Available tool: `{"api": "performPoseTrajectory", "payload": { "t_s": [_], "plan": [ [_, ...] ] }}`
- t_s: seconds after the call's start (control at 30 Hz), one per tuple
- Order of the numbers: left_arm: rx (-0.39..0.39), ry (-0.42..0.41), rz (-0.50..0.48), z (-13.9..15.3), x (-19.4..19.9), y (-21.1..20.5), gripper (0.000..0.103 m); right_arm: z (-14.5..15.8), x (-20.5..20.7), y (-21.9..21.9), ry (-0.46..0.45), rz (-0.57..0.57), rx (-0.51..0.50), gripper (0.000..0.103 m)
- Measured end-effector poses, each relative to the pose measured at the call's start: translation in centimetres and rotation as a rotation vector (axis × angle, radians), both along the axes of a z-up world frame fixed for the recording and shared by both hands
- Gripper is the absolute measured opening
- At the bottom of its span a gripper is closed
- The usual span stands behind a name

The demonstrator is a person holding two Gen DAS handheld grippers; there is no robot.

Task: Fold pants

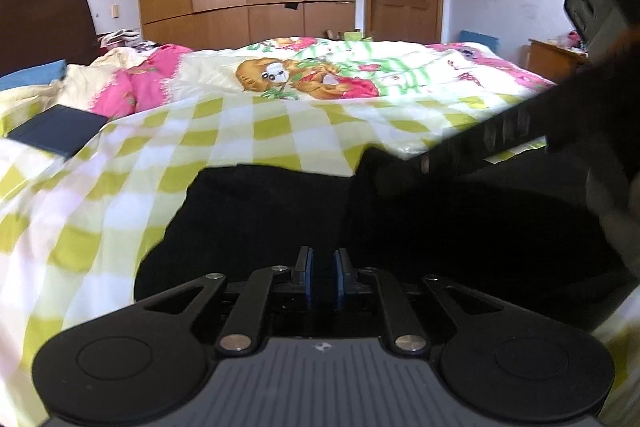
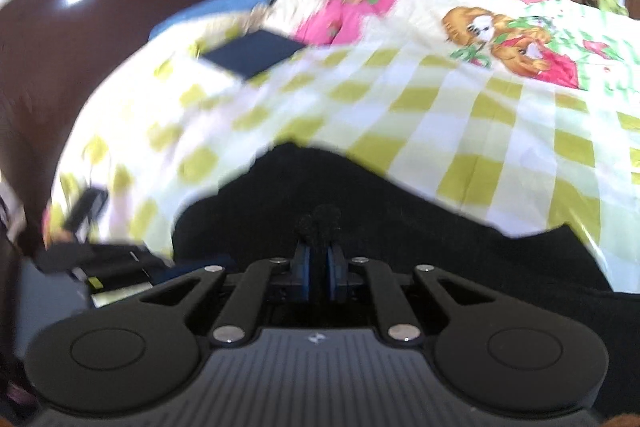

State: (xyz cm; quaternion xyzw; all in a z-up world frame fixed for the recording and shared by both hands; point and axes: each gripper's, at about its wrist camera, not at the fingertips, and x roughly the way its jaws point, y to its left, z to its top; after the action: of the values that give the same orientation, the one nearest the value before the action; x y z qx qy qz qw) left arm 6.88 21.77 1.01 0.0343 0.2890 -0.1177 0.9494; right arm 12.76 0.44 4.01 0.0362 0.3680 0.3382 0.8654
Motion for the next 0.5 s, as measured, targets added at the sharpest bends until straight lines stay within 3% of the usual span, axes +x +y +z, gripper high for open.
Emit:
{"api": "performPoseTrajectory", "payload": {
  "t_s": [0.17, 0.27, 0.37, 0.5],
  "plan": [
    [-0.073, -0.012, -0.016, -0.6, 0.7, -0.4, 0.029, 2.5, 1.6, 1.1, 0.002, -0.059, 0.151, 0.01],
    [-0.109, 0.012, 0.009, -2.1, 1.0, -0.6, 0.029, 2.4, 1.8, 3.5, -0.005, -0.047, 0.129, 0.01],
    [-0.128, 0.035, 0.038, -3.2, 0.3, 0.2, 0.029, 0.7, 1.8, 5.7, 0.042, -0.034, 0.122, 0.01],
    [-0.099, 0.036, 0.066, -3.8, -1.4, 1.4, 0.03, 1.1, 0.5, 6.7, -0.025, -0.019, 0.159, 0.01]
  ]
}}
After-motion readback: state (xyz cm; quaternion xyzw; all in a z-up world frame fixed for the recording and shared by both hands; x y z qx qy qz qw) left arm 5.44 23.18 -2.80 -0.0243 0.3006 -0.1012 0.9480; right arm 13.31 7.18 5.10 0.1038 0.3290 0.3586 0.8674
